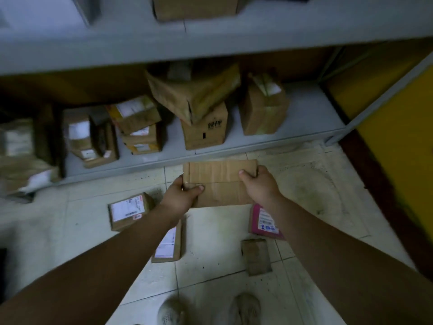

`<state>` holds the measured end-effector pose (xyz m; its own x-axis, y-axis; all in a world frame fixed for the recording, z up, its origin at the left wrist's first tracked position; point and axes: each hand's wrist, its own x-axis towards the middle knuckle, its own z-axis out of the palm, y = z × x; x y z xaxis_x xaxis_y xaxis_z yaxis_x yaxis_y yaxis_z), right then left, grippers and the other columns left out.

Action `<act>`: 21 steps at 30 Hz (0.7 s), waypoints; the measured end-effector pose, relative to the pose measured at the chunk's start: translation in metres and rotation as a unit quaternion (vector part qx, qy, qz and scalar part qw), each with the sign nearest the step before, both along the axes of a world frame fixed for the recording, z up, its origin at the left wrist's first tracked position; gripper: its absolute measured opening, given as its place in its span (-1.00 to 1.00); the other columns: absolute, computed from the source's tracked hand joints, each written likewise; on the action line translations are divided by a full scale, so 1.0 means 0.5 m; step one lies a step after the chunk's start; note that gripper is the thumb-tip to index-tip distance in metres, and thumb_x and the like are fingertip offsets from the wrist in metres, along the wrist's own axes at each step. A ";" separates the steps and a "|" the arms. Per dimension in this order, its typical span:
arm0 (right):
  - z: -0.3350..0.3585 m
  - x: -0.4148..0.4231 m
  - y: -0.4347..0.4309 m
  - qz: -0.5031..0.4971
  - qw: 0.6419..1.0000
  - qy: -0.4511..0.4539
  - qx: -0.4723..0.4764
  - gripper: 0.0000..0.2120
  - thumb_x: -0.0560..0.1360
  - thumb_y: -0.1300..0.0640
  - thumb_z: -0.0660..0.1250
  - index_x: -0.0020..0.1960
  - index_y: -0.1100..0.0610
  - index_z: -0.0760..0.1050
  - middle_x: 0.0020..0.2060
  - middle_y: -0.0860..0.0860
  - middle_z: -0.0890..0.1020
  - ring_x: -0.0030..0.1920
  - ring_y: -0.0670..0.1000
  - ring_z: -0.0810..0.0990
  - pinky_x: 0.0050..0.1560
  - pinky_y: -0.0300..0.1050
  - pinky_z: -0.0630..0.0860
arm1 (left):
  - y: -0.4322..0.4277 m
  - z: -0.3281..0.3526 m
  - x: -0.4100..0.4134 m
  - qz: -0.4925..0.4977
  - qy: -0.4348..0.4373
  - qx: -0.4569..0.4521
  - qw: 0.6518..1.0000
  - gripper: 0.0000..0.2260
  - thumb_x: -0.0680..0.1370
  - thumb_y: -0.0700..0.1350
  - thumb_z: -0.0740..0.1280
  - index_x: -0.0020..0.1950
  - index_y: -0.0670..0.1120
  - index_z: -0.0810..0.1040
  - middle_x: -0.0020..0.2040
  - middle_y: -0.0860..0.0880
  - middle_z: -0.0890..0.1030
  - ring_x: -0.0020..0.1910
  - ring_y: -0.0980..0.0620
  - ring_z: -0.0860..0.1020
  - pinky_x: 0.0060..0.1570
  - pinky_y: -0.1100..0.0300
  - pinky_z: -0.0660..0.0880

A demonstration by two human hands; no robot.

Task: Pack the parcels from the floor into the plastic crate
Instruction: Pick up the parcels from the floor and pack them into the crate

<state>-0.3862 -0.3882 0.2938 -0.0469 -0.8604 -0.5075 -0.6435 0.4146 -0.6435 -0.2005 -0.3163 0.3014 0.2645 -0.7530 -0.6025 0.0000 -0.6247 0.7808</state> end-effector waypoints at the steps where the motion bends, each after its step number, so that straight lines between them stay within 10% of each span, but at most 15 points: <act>1: 0.070 0.005 0.016 0.000 1.000 0.000 -0.001 -0.42 0.54 -0.14 0.24 0.42 0.18 0.29 0.25 0.16 0.51 0.21 0.19 0.50 0.15 -0.03 0.47 | 0.016 0.067 0.009 -0.005 -0.006 -0.009 1.000 -0.66 0.53 -0.17 0.36 0.30 -0.11 0.45 0.03 -0.07 0.58 -0.07 0.04 0.57 0.08 0.05 0.50; 21: 0.806 0.106 0.510 -0.013 0.972 -0.193 -0.135 -0.19 0.45 0.00 0.45 0.54 -0.02 0.05 0.30 0.06 0.47 0.12 0.08 0.55 0.05 0.02 0.52 | 0.522 0.778 0.124 0.009 -0.058 -0.165 0.985 -0.60 0.47 -0.03 0.41 0.28 0.02 0.42 0.02 0.01 0.62 -0.07 0.03 0.63 -0.20 0.16 0.54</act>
